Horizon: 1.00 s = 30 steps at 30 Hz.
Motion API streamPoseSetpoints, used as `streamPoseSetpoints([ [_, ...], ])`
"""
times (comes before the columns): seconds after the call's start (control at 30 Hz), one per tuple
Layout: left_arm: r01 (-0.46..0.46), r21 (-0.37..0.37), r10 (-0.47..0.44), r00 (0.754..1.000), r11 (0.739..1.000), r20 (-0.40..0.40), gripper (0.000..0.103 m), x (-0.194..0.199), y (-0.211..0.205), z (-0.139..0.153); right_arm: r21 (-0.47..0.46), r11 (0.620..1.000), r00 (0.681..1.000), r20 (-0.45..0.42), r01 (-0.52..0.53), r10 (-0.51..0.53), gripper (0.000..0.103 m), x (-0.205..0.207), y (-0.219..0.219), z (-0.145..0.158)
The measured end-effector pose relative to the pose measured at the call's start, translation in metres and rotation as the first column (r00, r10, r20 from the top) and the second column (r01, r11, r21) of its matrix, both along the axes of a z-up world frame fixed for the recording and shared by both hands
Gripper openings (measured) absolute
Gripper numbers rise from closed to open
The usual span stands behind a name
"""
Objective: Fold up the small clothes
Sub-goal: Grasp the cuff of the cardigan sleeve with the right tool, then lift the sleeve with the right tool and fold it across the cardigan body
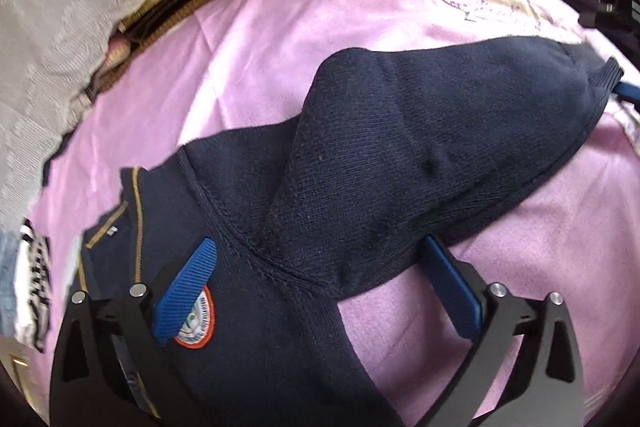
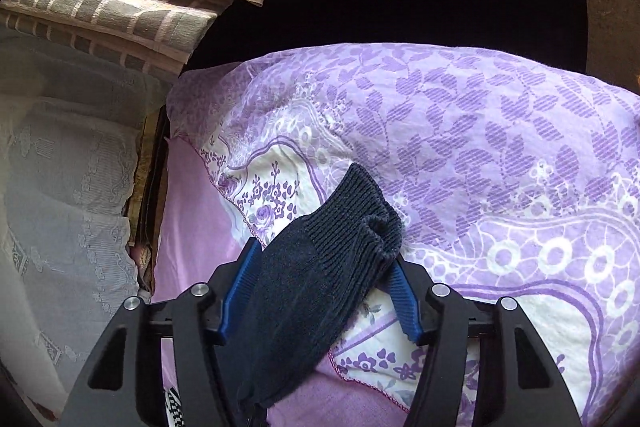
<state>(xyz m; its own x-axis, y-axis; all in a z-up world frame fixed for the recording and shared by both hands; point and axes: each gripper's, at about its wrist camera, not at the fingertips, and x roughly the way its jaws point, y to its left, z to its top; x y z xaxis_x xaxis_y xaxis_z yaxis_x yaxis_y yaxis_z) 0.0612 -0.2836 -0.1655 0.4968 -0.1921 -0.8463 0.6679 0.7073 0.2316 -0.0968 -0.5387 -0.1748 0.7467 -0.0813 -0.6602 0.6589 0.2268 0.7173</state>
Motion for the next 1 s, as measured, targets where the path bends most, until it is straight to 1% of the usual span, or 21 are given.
streamPoseSetpoints([
  [0.07,-0.045,-0.094,0.032,0.99,0.995,-0.137,0.099,0.016,0.016,-0.005,0.0,1.0,1.0,0.0,0.008,-0.008,0.049,0.0,-0.002,-0.005],
  [0.1,-0.057,-0.101,0.044,0.99,0.993,-0.134,0.099,0.017,0.018,-0.004,-0.002,1.0,1.0,-0.005,0.011,-0.011,0.042,-0.001,-0.002,-0.007],
  [0.13,-0.042,-0.079,0.035,0.996,0.996,-0.085,0.098,0.011,0.014,-0.001,-0.007,1.0,1.0,-0.013,0.012,-0.012,0.033,-0.002,-0.002,-0.01],
  [0.17,-0.01,-0.051,0.009,1.0,0.999,-0.014,0.092,0.0,0.008,0.003,-0.014,1.0,1.0,-0.021,0.012,-0.012,0.028,-0.003,-0.003,-0.011],
  [0.2,0.036,-0.023,-0.035,0.998,0.999,0.058,0.086,-0.012,0.0,0.007,-0.013,1.0,0.999,-0.029,0.013,-0.014,0.017,-0.005,-0.004,-0.013],
  [0.23,0.079,-0.001,-0.078,0.991,0.997,0.112,0.078,-0.023,-0.007,0.009,-0.006,1.0,1.0,-0.026,0.014,-0.015,0.012,-0.011,-0.004,-0.015],
  [0.27,0.112,0.015,-0.112,0.983,0.994,0.147,0.075,-0.032,-0.014,0.01,0.005,1.0,1.0,-0.014,0.015,-0.015,0.011,-0.013,-0.006,-0.016],
  [0.33,0.142,0.053,-0.15,0.972,0.988,0.181,0.073,-0.041,-0.027,0.008,-0.001,1.0,1.0,-0.006,0.006,-0.006,0.008,-0.016,-0.007,-0.011],
  [0.37,0.143,0.069,-0.153,0.97,0.987,0.187,0.07,-0.041,-0.032,0.005,-0.018,1.0,1.0,-0.003,-0.001,0.001,0.008,-0.016,-0.006,-0.006],
  [0.43,0.133,0.069,-0.144,0.971,0.989,0.189,0.068,-0.039,-0.039,0.004,-0.063,0.998,1.0,0.005,-0.018,0.019,0.007,-0.016,-0.002,0.009],
  [0.5,0.141,0.065,-0.151,0.97,0.988,0.19,0.063,-0.04,-0.042,0.006,-0.104,0.994,0.999,0.023,-0.037,0.04,0.007,-0.015,0.002,0.026],
  [0.53,0.149,0.072,-0.16,0.968,0.986,0.192,0.057,-0.043,-0.044,0.007,-0.125,0.991,0.998,0.034,-0.051,0.056,0.007,-0.013,0.005,0.036],
  [0.6,0.178,0.077,-0.19,0.965,0.981,0.182,0.04,-0.046,-0.049,0.006,-0.162,0.983,0.994,0.055,-0.086,0.096,0.007,-0.008,0.011,0.056],
  [0.63,0.193,0.073,-0.203,0.966,0.979,0.164,0.024,-0.048,-0.05,0.005,-0.181,0.978,0.991,0.067,-0.105,0.118,0.007,-0.005,0.015,0.066],
  [0.67,0.2,0.068,-0.208,0.967,0.978,0.151,0.019,-0.05,-0.05,0.005,-0.203,0.972,0.987,0.076,-0.123,0.14,0.007,-0.002,0.02,0.076],
  [0.7,0.194,0.06,-0.201,0.969,0.979,0.146,0.018,-0.052,-0.05,0.006,-0.226,0.964,0.983,0.085,-0.14,0.163,0.007,0.001,0.025,0.086],
  [0.73,0.185,0.031,-0.188,0.974,0.982,0.123,0.016,-0.051,-0.048,0.009,-0.247,0.956,0.978,0.094,-0.156,0.184,0.007,0.003,0.03,0.096],
  [0.8,0.149,-0.065,-0.146,0.988,0.987,0.054,0.014,-0.043,-0.039,0.019,-0.288,0.939,0.968,0.11,-0.186,0.225,0.007,0.009,0.043,0.115],
  [0.87,0.109,-0.154,-0.112,0.994,0.982,-0.009,0.014,-0.037,-0.027,0.029,-0.328,0.919,0.956,0.116,-0.22,0.27,0.007,0.015,0.053,0.132],
  [0.93,0.072,-0.234,-0.09,0.994,0.969,-0.066,0.014,-0.033,-0.014,0.041,-0.368,0.894,0.94,0.122,-0.255,0.318,0.007,0.024,0.066,0.148],
  [1.0,0.024,-0.316,-0.077,0.985,0.948,-0.156,0.015,-0.028,0.002,0.05,-0.404,0.868,0.922,0.126,-0.289,0.365,0.007,0.033,0.081,0.161],
])
